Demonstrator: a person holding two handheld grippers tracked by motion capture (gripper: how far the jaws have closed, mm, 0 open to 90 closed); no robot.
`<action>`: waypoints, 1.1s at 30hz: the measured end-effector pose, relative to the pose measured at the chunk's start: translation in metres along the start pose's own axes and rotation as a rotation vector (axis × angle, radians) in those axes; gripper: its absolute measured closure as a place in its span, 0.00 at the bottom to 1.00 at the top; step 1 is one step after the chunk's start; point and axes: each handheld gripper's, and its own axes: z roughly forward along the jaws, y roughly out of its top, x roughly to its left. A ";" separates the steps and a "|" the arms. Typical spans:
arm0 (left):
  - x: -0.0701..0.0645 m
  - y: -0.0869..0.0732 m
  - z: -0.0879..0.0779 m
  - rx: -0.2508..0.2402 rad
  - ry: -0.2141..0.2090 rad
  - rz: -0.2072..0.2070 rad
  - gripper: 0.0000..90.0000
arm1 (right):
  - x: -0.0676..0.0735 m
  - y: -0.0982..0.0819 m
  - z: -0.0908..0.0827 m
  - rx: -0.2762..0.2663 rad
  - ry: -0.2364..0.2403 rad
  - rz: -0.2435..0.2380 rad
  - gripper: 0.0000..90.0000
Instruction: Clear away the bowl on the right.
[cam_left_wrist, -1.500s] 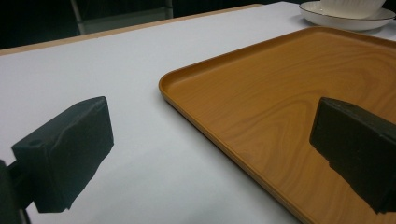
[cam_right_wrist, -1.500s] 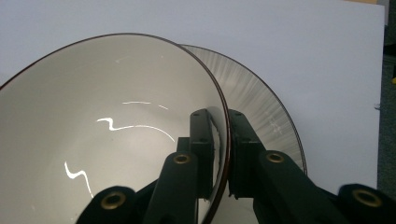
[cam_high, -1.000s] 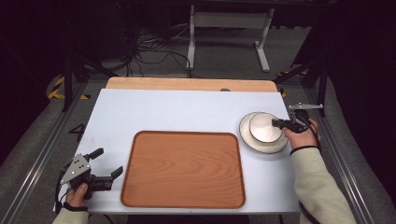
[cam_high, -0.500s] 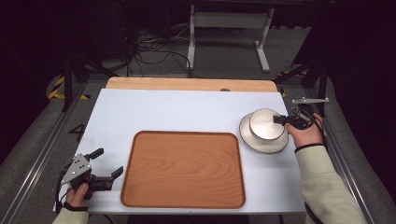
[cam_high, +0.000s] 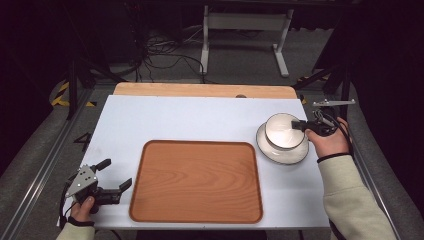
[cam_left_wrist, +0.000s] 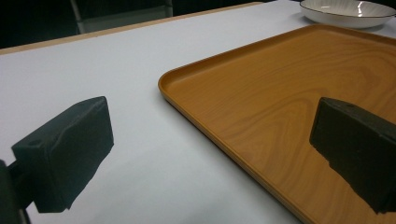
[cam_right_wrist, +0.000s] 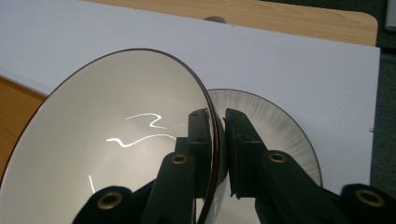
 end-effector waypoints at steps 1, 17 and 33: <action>0.000 0.000 0.000 0.000 -0.001 0.000 0.00 | 0.003 0.001 0.000 0.000 0.009 -0.003 0.91; 0.000 0.000 0.000 -0.010 0.003 0.002 0.00 | 0.055 0.013 0.010 0.022 0.117 -0.069 0.90; 0.000 0.000 0.000 -0.006 -0.002 0.002 0.00 | 0.109 0.027 0.018 0.039 0.217 -0.130 0.90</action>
